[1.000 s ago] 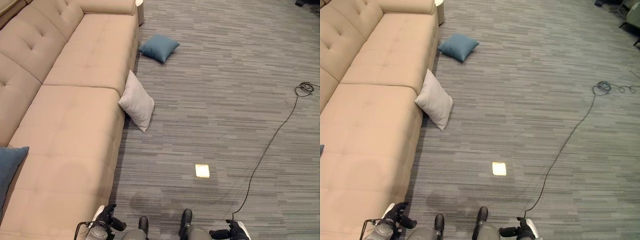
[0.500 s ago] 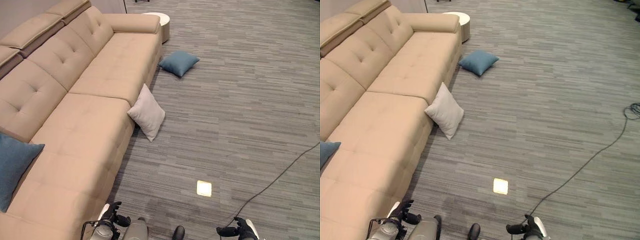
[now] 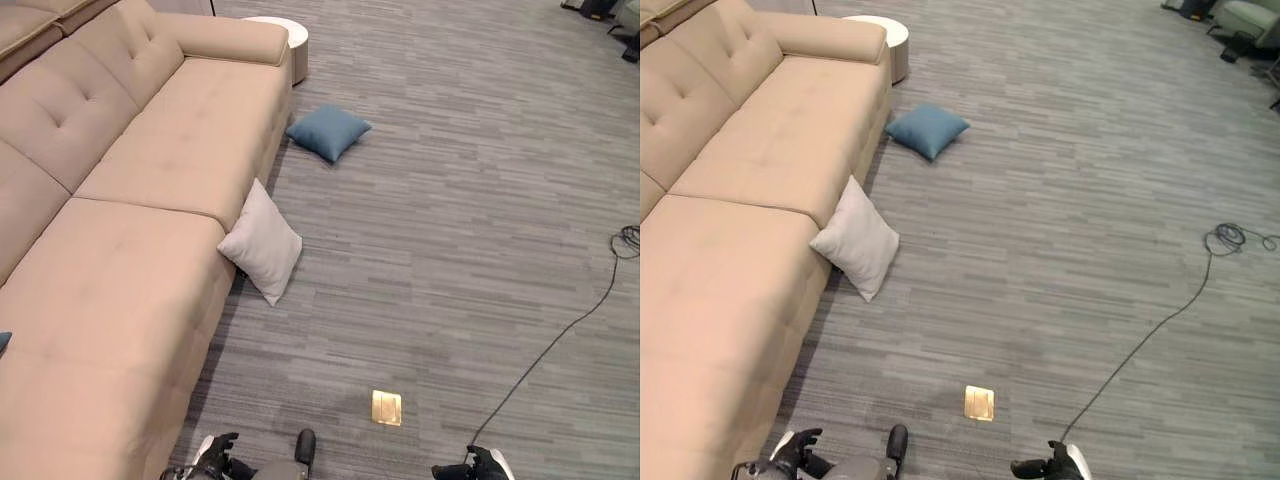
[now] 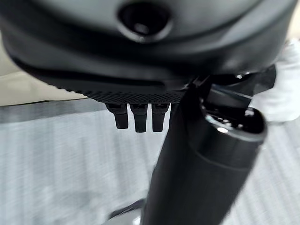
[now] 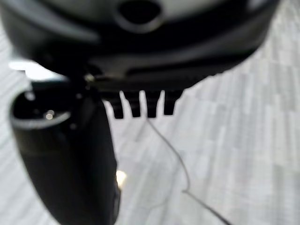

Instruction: Pick up all the scattered cushions and arrange them neatly on the sofa.

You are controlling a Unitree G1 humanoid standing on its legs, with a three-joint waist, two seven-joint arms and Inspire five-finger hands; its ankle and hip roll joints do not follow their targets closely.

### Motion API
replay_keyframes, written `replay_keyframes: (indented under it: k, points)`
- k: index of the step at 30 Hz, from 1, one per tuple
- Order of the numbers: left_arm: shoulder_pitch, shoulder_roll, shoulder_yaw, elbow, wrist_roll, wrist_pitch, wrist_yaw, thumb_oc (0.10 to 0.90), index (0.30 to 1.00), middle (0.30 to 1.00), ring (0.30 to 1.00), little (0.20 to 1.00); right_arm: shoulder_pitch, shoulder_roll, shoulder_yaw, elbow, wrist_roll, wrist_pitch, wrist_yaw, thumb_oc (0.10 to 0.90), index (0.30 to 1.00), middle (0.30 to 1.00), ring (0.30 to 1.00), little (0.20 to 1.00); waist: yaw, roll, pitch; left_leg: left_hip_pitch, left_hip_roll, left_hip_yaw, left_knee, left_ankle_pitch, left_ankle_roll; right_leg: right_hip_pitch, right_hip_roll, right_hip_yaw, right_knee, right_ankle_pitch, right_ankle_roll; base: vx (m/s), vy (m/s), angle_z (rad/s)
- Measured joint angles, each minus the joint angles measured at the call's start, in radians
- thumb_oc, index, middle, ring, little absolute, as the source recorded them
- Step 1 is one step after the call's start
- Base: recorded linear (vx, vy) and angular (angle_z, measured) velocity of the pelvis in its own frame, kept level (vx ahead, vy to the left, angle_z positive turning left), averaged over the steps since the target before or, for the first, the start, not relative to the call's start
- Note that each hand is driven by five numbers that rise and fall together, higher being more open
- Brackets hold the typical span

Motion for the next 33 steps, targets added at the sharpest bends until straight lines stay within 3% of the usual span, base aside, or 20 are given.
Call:
replay_keyframes:
  k: [2, 3, 4, 6, 7, 10, 12, 14, 15, 19, 20, 21, 22, 23, 24, 27, 28, 30, 32, 33]
  points:
    - [-0.009, 0.002, -0.001, -0.033, -0.001, -0.015, 0.004, 0.800, 0.900, 0.900, 0.900, 0.900, 0.008, 0.008, 0.018, -0.016, -0.007, -0.002, 0.007, 0.800, 0.900, 0.900, 0.900, 0.900, 0.003, -0.002, -0.005, 0.058, -0.040, -0.026, -0.004, -0.052, 0.014, -0.113, -0.101, 0.008, -0.009, -0.007, 0.001, 0.26, -0.037, 0.44]
    - [-0.010, 0.000, -0.001, -0.033, -0.001, -0.015, 0.003, 0.800, 0.900, 0.900, 0.900, 0.900, 0.011, 0.009, 0.023, -0.016, -0.007, -0.003, 0.008, 0.800, 0.900, 0.900, 0.900, 0.900, -0.003, 0.008, -0.007, 0.065, -0.042, -0.035, -0.007, -0.053, 0.016, -0.118, -0.109, 0.004, -0.105, -0.001, -0.021, 0.29, -0.093, 0.43]
    - [-0.007, 0.002, 0.000, -0.033, -0.001, -0.015, 0.004, 0.800, 0.900, 0.900, 0.900, 0.900, 0.011, 0.011, 0.033, -0.016, -0.007, -0.003, 0.010, 0.800, 0.900, 0.900, 0.900, 0.900, -0.006, 0.014, -0.007, 0.069, -0.042, -0.043, -0.003, -0.060, 0.021, -0.120, -0.108, 0.006, -0.187, 0.008, -0.038, 0.27, -0.103, 0.35]
    - [-0.001, 0.009, 0.000, -0.026, -0.002, -0.014, 0.005, 0.800, 0.900, 0.900, 0.900, 0.900, 0.008, 0.018, 0.039, -0.025, -0.007, -0.002, 0.023, 0.800, 0.900, 0.900, 0.900, 0.900, -0.008, 0.016, -0.008, 0.095, -0.041, -0.057, -0.007, -0.082, -0.002, -0.126, -0.103, 0.004, -0.346, 0.037, -0.073, 0.34, -0.148, 0.08]
    - [-0.001, 0.007, 0.002, 0.015, -0.002, -0.011, 0.004, 0.800, 0.900, 0.900, 0.900, 0.900, -0.003, 0.020, 0.038, -0.028, -0.007, -0.004, 0.025, 0.800, 0.900, 0.900, 0.900, 0.900, -0.016, 0.018, -0.007, 0.106, -0.041, -0.058, -0.009, -0.102, -0.006, -0.131, -0.090, 0.008, -0.513, 0.107, -0.069, 0.42, -0.208, -0.11]
    - [0.004, -0.005, 0.004, 0.073, -0.001, -0.006, 0.003, 0.800, 0.900, 0.900, 0.900, 0.900, -0.005, 0.025, 0.037, -0.022, -0.007, -0.004, 0.025, 0.800, 0.900, 0.900, 0.900, 0.900, -0.044, 0.034, 0.002, 0.166, -0.028, -0.092, -0.012, -0.148, -0.031, -0.110, -0.050, 0.036, -0.737, 0.257, -0.073, 0.32, -0.183, 0.23]
    - [0.021, -0.008, 0.003, 0.073, -0.001, -0.008, 0.003, 0.800, 0.900, 0.900, 0.900, 0.900, 0.027, 0.035, 0.032, -0.007, -0.005, 0.000, 0.026, 0.800, 0.900, 0.900, 0.900, 0.900, -0.057, 0.014, -0.001, 0.220, -0.031, -0.113, -0.021, -0.167, -0.054, -0.089, -0.054, 0.035, -0.735, 0.303, -0.106, 0.28, -0.188, 0.69]
    - [0.047, -0.026, 0.000, 0.069, 0.000, -0.010, 0.003, 0.800, 0.900, 0.900, 0.900, 0.900, 0.050, 0.031, 0.025, 0.001, -0.007, 0.001, 0.026, 0.800, 0.900, 0.900, 0.900, 0.900, -0.064, 0.021, -0.024, 0.257, 0.002, -0.142, 0.011, -0.215, -0.087, -0.055, -0.031, 0.031, -0.698, 0.345, -0.156, 0.25, -0.238, 0.55]
    - [0.053, -0.034, 0.000, 0.065, 0.000, -0.013, 0.001, 0.800, 0.900, 0.900, 0.900, 0.900, 0.050, 0.030, 0.016, 0.003, -0.007, 0.001, 0.026, 0.800, 0.900, 0.900, 0.900, 0.900, -0.058, 0.023, -0.027, 0.247, 0.013, -0.142, 0.048, -0.214, -0.092, -0.036, -0.019, 0.032, -0.701, 0.332, -0.149, 0.21, -0.219, 0.38]
    - [0.053, -0.038, 0.014, 0.067, -0.001, -0.013, 0.002, 0.800, 0.900, 0.900, 0.900, 0.900, 0.052, 0.028, -0.010, -0.004, 0.000, 0.001, 0.025, 0.800, 0.900, 0.900, 0.900, 0.900, -0.035, 0.000, -0.035, 0.082, 0.023, -0.096, 0.460, -0.228, -0.145, 0.066, 0.019, 0.004, -0.785, 0.312, -0.219, 0.12, -0.204, 0.15]
    - [0.049, -0.035, 0.019, 0.067, -0.001, -0.012, 0.002, 0.800, 0.900, 0.900, 0.900, 0.900, 0.044, 0.022, -0.008, -0.008, 0.010, -0.007, 0.022, 0.800, 0.900, 0.900, 0.900, 0.900, -0.019, -0.012, -0.028, -0.039, 0.030, -0.086, 0.696, -0.161, -0.186, 0.097, 0.040, 0.004, -0.805, 0.293, -0.249, 0.16, -0.209, -0.24]
    - [0.041, -0.030, 0.023, 0.051, -0.002, -0.012, 0.001, 0.800, 0.900, 0.900, 0.900, 0.900, 0.032, 0.024, -0.001, -0.012, 0.012, -0.012, 0.020, 0.800, 0.900, 0.900, 0.900, 0.900, -0.003, -0.016, -0.025, -0.143, 0.047, -0.077, 0.867, -0.124, -0.184, 0.129, 0.057, 0.003, -0.826, 0.279, -0.275, 0.23, -0.195, -0.15]
    - [0.042, -0.024, 0.025, 0.038, -0.001, -0.012, 0.002, 0.800, 0.900, 0.900, 0.900, 0.900, 0.031, 0.027, -0.001, -0.012, 0.016, -0.012, 0.021, 0.800, 0.900, 0.900, 0.900, 0.900, 0.002, -0.028, -0.017, -0.178, 0.065, -0.074, 0.887, -0.133, -0.170, 0.145, 0.065, -0.002, -0.829, 0.268, -0.291, 0.25, -0.152, -0.06]
    - [0.036, -0.017, 0.025, 0.031, -0.002, -0.013, 0.002, 0.800, 0.900, 0.900, 0.900, 0.900, 0.030, 0.028, -0.001, -0.011, 0.016, -0.012, 0.020, 0.800, 0.900, 0.900, 0.900, 0.900, 0.002, -0.026, -0.015, -0.198, 0.082, -0.073, 0.883, -0.133, -0.170, 0.160, 0.070, -0.010, -0.829, 0.264, -0.296, 0.19, -0.087, 0.13]
    - [0.029, -0.005, 0.021, 0.019, -0.001, -0.012, 0.003, 0.800, 0.900, 0.900, 0.900, 0.900, 0.024, 0.030, -0.001, -0.011, 0.016, -0.011, 0.020, 0.800, 0.900, 0.900, 0.900, 0.900, 0.001, -0.042, -0.003, -0.230, 0.095, -0.061, 0.841, -0.133, -0.170, 0.185, 0.073, -0.010, -0.835, 0.231, -0.315, 0.16, -0.039, 0.19]
    - [0.027, 0.011, 0.011, -0.006, -0.001, -0.011, 0.005, 0.800, 0.900, 0.900, 0.900, 0.900, 0.013, 0.020, 0.000, -0.007, 0.028, -0.011, 0.017, 0.800, 0.900, 0.900, 0.900, 0.900, -0.010, -0.057, 0.015, -0.256, 0.112, -0.035, 0.640, -0.132, -0.177, 0.229, 0.076, -0.018, -0.861, 0.231, -0.292, 0.20, -0.012, 0.01]
    - [0.027, 0.011, 0.006, -0.004, 0.000, -0.008, 0.004, 0.800, 0.900, 0.900, 0.900, 0.900, 0.012, 0.016, 0.000, -0.006, 0.032, -0.011, 0.014, 0.800, 0.900, 0.900, 0.900, 0.900, -0.020, -0.056, 0.019, -0.245, 0.111, -0.022, 0.550, -0.132, -0.181, 0.249, 0.076, -0.020, -0.875, 0.225, -0.287, 0.29, 0.025, 0.01]
    - [0.016, 0.005, -0.001, -0.003, 0.001, -0.004, 0.001, 0.800, 0.900, 0.900, 0.900, 0.900, 0.017, 0.006, -0.001, 0.001, 0.032, -0.005, 0.011, 0.800, 0.900, 0.900, 0.900, 0.900, -0.025, -0.045, 0.026, -0.211, 0.090, 0.014, 0.257, -0.111, -0.198, 0.270, 0.080, -0.022, -0.876, 0.188, -0.248, 0.25, 0.032, 0.16]
    - [0.010, -0.003, -0.001, -0.003, 0.002, -0.004, -0.001, 0.800, 0.900, 0.900, 0.900, 0.900, 0.015, 0.001, 0.000, 0.023, 0.032, 0.000, 0.010, 0.800, 0.900, 0.900, 0.900, 0.900, -0.020, -0.029, 0.031, -0.203, 0.062, 0.033, 0.102, -0.064, -0.206, 0.289, 0.085, -0.028, -0.876, 0.169, -0.228, 0.22, 0.054, 0.09]
    - [0.009, -0.006, -0.001, -0.003, 0.003, -0.005, -0.006, 0.800, 0.900, 0.900, 0.900, 0.900, 0.014, 0.000, 0.000, 0.029, 0.032, 0.002, 0.010, 0.800, 0.900, 0.900, 0.900, 0.900, -0.019, -0.020, 0.036, -0.202, 0.061, 0.053, 0.075, -0.043, -0.187, 0.303, 0.089, -0.026, -0.876, 0.149, -0.211, 0.17, 0.052, -0.06]
